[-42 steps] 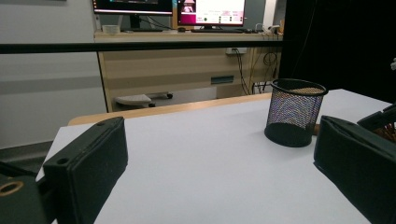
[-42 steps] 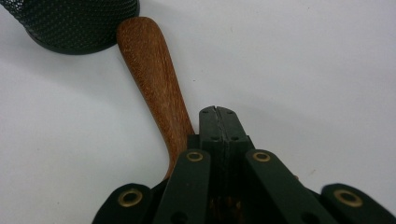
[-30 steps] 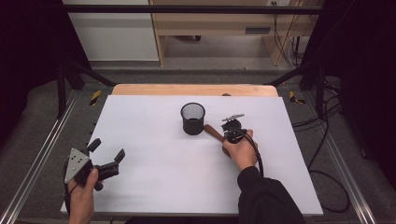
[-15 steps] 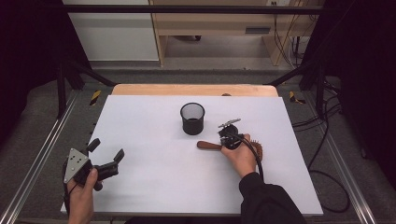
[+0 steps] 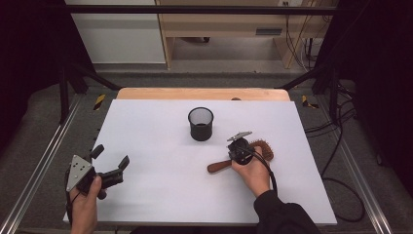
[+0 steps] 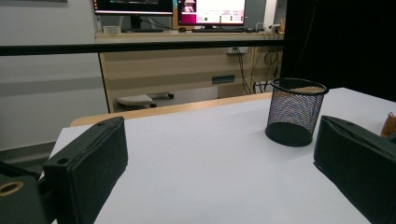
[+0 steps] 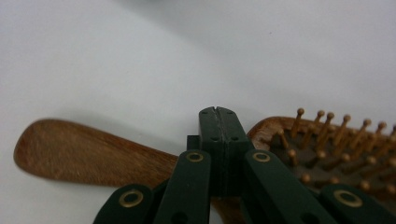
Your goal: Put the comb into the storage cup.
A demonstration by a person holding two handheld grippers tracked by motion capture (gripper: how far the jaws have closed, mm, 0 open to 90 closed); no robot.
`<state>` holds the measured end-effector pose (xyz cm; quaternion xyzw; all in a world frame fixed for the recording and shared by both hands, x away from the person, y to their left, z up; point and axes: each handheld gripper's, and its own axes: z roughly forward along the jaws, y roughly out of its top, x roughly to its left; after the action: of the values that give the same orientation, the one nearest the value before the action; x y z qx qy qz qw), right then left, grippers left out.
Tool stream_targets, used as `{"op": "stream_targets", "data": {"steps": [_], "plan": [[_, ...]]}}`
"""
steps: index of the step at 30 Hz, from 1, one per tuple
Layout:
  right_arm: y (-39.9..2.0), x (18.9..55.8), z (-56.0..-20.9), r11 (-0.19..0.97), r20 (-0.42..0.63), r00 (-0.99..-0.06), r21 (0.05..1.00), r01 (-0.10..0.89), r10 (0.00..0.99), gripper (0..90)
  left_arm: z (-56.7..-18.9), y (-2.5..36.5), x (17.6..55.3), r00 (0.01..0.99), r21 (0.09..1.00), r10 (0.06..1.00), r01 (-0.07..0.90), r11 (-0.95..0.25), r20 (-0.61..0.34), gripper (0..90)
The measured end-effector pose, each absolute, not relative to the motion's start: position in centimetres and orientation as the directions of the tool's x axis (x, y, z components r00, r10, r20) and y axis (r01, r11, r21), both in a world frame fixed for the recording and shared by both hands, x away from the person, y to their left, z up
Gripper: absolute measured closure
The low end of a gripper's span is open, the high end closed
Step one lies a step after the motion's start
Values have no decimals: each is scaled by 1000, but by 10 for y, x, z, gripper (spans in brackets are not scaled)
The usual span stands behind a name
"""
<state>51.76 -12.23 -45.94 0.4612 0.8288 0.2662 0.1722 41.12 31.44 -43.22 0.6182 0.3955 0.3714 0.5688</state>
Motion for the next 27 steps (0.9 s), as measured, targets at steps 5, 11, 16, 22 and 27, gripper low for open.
{"op": "stream_targets", "data": {"steps": [5, 11, 16, 22, 27], "plan": [[-123, 504, -461, 469, -61, -546, 595, 652, 836, 900, -432, 314, 411, 409, 997, 913, 67, -41, 10, 32], [-131, 488, -465, 494, -78, -564, 590, 639, 822, 900, -433, 314, 410, 407, 997, 913, 67, -45, 14, 32], [-144, 479, -467, 483, -72, -560, 603, 635, 825, 900, -433, 315, 410, 402, 997, 915, 70, -38, 7, 32], [-157, 468, -468, 483, -76, -562, 613, 625, 824, 900, -434, 316, 411, 397, 996, 918, 73, -41, 9, 32], [-170, 464, -468, 470, -61, -562, 625, 623, 825, 900, -434, 318, 410, 385, 996, 923, 78, -36, 4, 32]]}}
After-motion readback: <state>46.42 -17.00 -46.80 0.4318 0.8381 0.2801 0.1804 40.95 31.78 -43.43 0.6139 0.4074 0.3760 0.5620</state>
